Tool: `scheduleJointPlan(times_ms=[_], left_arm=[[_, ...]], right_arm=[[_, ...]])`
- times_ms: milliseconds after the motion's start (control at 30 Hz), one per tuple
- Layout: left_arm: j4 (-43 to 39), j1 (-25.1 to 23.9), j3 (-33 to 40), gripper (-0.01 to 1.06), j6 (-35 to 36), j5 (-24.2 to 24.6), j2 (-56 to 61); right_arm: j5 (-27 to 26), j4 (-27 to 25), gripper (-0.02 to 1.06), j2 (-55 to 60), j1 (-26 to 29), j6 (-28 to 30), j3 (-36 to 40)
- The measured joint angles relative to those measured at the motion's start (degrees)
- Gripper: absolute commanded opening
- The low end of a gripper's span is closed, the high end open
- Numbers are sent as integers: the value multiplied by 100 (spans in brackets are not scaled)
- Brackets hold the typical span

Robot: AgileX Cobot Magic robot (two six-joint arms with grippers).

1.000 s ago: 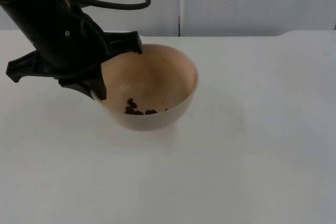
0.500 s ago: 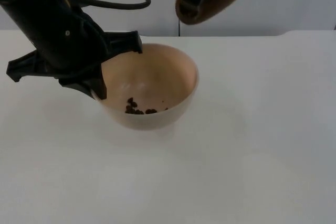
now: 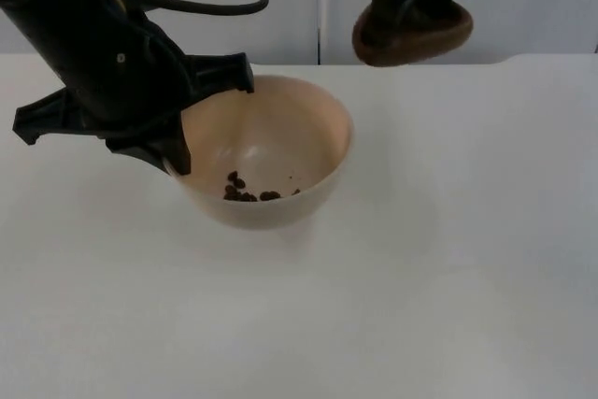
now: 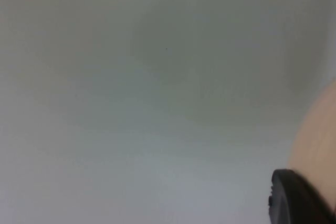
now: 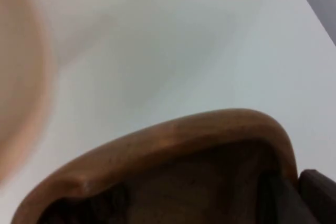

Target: Pick up the bowl with the left hand and pour the coffee beans from the cup into the bowl with the right hand.

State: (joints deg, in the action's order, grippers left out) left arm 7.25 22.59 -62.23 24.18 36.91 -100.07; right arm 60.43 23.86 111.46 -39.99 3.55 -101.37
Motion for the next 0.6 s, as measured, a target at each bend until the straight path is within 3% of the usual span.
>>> scheduleJointPlan(times_ms=[367, 600], left_arm=[[-366, 0, 0, 0, 0, -176, 0], [-452, 0, 0, 0, 0, -298, 0]], right_arm=[[-194, -668, 0, 0, 948, -4, 0], [-242, -748, 0, 0, 1247, -103, 0]])
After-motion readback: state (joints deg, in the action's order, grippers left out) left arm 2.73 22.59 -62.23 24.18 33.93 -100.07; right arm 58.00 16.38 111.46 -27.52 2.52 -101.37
